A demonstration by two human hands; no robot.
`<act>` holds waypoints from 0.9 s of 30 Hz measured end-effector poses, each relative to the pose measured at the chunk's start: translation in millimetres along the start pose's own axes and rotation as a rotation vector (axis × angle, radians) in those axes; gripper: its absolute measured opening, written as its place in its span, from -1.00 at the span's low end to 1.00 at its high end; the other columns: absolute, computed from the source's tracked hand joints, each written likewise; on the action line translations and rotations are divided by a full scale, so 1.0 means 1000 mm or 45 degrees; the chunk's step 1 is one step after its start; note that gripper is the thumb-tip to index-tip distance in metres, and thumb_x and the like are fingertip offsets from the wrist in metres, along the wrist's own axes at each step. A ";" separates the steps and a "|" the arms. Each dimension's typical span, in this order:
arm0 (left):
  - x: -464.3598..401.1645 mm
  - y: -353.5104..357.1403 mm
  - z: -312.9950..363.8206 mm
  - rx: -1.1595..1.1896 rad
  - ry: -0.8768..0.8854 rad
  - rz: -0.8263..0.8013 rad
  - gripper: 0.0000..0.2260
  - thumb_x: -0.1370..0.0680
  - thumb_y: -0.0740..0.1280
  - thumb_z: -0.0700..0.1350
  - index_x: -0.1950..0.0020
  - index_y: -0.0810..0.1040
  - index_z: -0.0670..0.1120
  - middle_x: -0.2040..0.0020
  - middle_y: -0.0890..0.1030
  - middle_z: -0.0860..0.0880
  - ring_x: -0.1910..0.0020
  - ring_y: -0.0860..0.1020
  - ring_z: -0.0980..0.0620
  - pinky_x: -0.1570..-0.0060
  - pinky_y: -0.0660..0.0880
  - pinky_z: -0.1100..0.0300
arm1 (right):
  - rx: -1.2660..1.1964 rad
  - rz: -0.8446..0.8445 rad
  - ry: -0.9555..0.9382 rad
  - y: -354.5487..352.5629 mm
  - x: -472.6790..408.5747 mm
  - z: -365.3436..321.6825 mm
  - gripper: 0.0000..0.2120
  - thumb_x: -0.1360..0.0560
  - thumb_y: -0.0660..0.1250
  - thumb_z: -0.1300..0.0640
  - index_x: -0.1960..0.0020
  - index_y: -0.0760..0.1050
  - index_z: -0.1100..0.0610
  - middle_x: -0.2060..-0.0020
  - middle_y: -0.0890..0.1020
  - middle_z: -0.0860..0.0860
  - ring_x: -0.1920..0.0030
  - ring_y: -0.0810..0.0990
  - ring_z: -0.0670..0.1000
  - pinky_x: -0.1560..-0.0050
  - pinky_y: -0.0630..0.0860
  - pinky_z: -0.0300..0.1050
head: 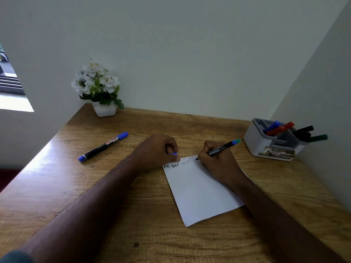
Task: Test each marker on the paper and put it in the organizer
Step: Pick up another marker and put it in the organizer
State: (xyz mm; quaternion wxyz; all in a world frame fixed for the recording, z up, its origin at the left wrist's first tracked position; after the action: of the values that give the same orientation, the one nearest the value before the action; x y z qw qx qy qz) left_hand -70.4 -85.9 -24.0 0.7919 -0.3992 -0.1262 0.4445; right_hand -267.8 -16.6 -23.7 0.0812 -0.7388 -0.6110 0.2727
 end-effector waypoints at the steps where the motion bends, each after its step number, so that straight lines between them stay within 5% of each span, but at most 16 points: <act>1: 0.000 0.000 0.000 0.001 -0.002 0.000 -0.84 -0.39 0.54 0.01 0.10 0.63 0.07 0.21 0.61 0.14 0.24 0.54 0.22 0.26 0.39 0.30 | 0.010 0.000 -0.005 0.000 0.000 0.000 -0.64 -0.39 0.31 0.39 0.45 0.29 0.08 0.48 0.41 -0.03 0.44 0.33 -0.14 0.40 0.28 -0.27; 27: 0.001 0.000 0.001 0.011 -0.015 0.011 -0.86 -0.40 0.53 -0.02 0.09 0.63 0.07 0.20 0.62 0.13 0.22 0.55 0.21 0.22 0.47 0.22 | 0.050 0.008 -0.015 0.000 0.000 -0.001 -0.71 -0.40 0.30 0.40 0.41 0.26 0.24 0.49 0.35 -0.01 0.44 0.27 -0.13 0.42 0.24 -0.28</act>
State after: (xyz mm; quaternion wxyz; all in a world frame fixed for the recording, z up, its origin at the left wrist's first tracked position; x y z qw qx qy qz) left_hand -70.3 -84.5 -23.5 0.7908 -0.3937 -0.1274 0.4510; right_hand -267.0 -16.0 -22.8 0.0912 -0.7374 -0.6036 0.2892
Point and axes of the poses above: each hand's wrist, its own x-axis away from the middle knuckle, its own y-axis out of the palm, z = x × y, the point moved 3 cm from there along -x, towards the middle knuckle
